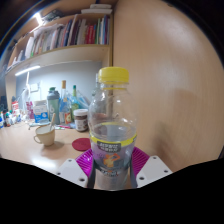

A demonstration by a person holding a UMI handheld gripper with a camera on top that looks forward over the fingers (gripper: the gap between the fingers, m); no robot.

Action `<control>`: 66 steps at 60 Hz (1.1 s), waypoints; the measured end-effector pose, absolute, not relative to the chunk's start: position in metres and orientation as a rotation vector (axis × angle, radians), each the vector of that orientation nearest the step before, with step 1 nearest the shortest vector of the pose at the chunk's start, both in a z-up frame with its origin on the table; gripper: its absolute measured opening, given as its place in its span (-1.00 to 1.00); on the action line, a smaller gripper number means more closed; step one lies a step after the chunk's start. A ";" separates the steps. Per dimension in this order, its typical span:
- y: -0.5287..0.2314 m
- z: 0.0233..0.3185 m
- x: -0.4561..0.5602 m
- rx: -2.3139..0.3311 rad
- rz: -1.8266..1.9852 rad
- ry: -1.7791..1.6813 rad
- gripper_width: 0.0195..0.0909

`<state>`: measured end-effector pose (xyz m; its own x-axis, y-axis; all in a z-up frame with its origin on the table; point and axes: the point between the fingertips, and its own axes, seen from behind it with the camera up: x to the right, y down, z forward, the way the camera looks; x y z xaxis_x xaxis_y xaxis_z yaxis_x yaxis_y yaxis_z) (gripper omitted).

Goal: Pour water

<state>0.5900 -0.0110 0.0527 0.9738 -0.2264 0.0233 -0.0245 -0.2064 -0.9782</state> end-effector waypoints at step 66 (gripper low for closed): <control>0.208 0.200 0.436 -0.728 -1.862 -1.957 -0.29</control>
<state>0.4364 0.2077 0.1999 -0.8098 0.1289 0.5724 0.5781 0.0086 0.8159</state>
